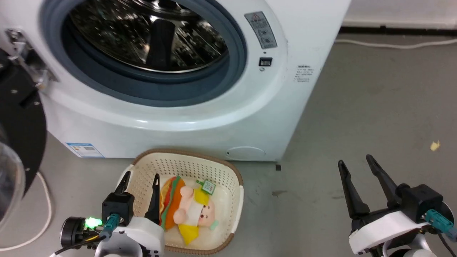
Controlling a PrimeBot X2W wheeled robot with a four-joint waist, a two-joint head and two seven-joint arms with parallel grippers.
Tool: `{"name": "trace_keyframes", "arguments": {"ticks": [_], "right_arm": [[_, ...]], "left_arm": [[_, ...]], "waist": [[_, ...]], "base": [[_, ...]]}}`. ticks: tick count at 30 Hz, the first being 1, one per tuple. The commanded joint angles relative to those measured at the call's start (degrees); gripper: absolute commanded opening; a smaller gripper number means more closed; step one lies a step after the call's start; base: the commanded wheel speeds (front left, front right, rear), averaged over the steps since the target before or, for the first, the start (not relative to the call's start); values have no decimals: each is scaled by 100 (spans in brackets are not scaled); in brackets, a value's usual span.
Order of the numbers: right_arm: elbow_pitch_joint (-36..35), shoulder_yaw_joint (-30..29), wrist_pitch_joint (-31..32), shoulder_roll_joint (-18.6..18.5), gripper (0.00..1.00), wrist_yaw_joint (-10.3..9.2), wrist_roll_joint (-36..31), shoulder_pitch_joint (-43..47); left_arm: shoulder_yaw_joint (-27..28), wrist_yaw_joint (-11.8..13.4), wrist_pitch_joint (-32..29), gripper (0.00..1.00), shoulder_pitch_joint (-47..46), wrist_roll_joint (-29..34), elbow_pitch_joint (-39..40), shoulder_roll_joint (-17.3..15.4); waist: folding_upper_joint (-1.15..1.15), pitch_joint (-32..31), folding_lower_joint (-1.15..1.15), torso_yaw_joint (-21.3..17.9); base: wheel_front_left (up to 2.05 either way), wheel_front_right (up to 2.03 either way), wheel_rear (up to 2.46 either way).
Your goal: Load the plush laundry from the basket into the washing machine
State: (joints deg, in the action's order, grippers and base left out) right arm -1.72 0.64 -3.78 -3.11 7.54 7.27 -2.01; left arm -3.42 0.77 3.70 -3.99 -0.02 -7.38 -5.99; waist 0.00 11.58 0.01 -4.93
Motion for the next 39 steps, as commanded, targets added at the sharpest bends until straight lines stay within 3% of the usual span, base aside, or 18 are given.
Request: {"name": "trace_keyframes", "arguments": {"ticks": [1, 16, 39], "right_arm": [[-43, 17, -61, 7, 100, -2, 83, -118], [-137, 172, -239, 10, 100, -2, 563, -314], [-375, 389, -515, 14, 100, -3, 1287, -607]], "left_arm": [[-38, -25, 69, 100, -129, 7, -84, -47], [-269, -179, 124, 100, -650, 33, -1154, -375], [-573, -488, -926, 100, -1802, -188, -2828, -1199]], "waist": [[0, 122, -1, -90], [0, 870, -1, -542], [0, 2115, -1, -1017]], "base": [[0, 0, 0], [0, 0, 0], [0, 0, 0]]}}
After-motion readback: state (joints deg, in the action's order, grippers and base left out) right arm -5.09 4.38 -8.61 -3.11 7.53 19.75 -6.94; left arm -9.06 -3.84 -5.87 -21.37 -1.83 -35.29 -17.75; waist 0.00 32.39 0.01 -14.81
